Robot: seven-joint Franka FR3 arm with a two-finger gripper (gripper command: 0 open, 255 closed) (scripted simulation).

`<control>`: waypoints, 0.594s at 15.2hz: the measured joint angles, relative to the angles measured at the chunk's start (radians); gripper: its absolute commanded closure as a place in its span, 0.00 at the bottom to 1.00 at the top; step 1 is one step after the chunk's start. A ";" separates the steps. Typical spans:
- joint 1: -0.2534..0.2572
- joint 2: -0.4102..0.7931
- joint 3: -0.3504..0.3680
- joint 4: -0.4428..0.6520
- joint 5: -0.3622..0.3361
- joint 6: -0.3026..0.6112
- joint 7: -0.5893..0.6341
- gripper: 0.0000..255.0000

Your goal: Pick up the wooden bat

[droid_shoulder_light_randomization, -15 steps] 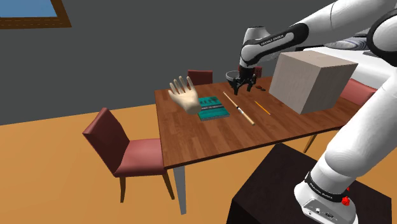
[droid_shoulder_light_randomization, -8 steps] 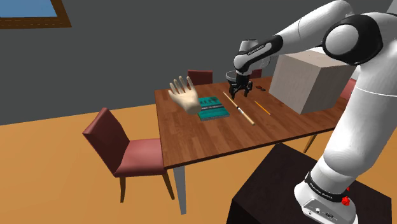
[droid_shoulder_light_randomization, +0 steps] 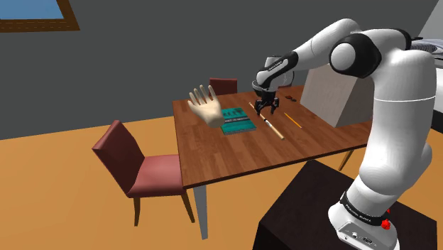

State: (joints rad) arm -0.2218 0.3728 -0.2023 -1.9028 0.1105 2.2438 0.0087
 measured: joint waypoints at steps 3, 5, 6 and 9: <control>-0.003 0.025 0.003 -0.002 0.007 0.026 -0.004 0.00; -0.005 0.049 0.006 -0.006 0.014 0.053 -0.008 0.00; -0.006 0.054 0.007 -0.007 0.016 0.058 -0.009 0.00; -0.009 0.055 0.004 -0.008 0.016 0.064 -0.011 1.00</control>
State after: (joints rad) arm -0.2308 0.4277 -0.1980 -1.9109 0.1262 2.3081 -0.0021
